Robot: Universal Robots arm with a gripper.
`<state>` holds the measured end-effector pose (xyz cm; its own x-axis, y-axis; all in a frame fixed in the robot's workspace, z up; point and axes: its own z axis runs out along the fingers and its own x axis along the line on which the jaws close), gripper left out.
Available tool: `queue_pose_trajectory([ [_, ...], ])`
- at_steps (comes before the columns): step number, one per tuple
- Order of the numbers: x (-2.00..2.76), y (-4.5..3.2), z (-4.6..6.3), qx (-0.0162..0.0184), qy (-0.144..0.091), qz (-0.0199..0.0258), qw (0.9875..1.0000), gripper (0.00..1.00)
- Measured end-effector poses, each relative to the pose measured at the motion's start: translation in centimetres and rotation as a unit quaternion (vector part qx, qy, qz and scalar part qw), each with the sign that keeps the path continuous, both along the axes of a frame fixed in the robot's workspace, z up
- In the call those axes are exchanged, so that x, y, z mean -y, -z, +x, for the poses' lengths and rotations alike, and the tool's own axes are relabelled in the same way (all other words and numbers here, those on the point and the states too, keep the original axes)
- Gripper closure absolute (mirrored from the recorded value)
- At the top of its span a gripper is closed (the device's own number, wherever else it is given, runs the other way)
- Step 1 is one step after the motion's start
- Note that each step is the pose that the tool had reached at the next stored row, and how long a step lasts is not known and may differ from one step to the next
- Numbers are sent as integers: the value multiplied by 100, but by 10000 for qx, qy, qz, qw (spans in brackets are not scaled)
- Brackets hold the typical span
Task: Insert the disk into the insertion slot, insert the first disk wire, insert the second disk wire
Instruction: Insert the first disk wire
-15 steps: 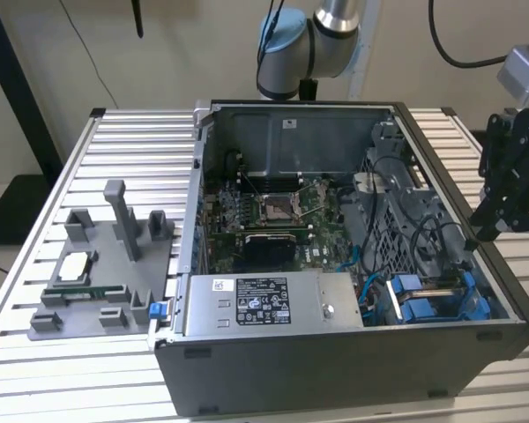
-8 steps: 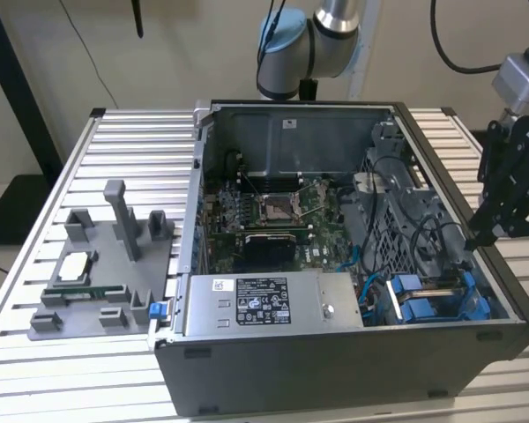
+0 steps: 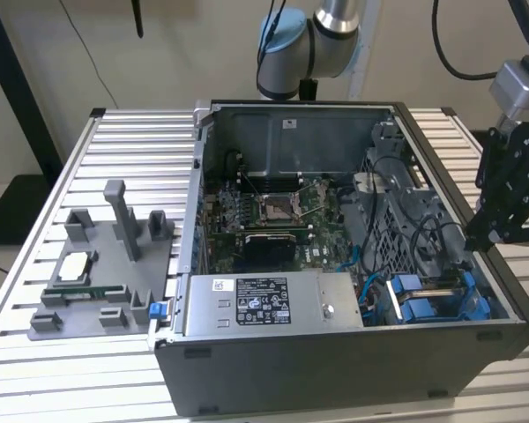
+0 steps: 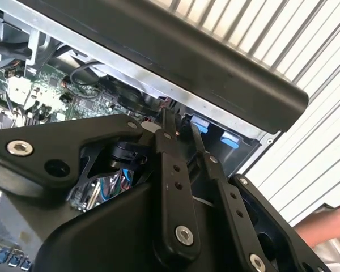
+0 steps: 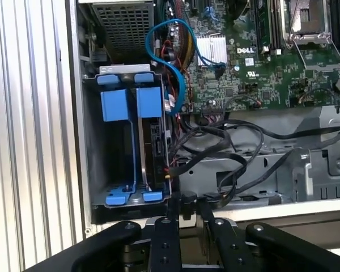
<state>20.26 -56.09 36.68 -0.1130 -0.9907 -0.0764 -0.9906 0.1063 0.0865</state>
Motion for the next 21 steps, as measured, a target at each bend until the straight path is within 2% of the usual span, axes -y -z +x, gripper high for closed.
queue_pose_trajectory([
  [2,0,5,-1,-11,16,3,10000,0],
  [4,0,7,0,-12,16,25,10000,0],
  [5,0,8,0,-12,16,29,10000,100],
  [17,1,7,-8,-13,16,30,10000,100],
  [21,0,-43,-76,-8,16,29,10000,100],
])
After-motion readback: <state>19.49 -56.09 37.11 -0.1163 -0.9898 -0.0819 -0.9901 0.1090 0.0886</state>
